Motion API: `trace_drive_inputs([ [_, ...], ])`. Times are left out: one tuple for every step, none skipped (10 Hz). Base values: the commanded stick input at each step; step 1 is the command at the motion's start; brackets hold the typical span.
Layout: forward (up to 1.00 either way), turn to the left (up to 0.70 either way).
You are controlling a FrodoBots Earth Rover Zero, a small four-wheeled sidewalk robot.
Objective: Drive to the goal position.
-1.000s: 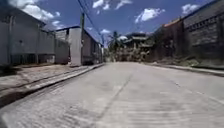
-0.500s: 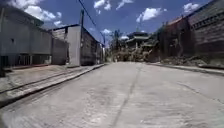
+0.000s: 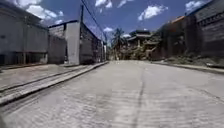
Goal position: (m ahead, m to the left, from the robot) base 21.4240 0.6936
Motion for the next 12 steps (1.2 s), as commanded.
trace_drive_inputs([
  [1.00, 0.00],
  [1.00, 0.00],
  [1.00, 0.00],
  [1.00, 0.00],
  [1.00, 0.00],
  [1.00, 0.00],
  [1.00, 0.00],
  [1.00, 0.00],
  [1.00, 0.00],
  [1.00, 0.00],
  [1.00, 0.00],
  [1.00, 0.00],
])
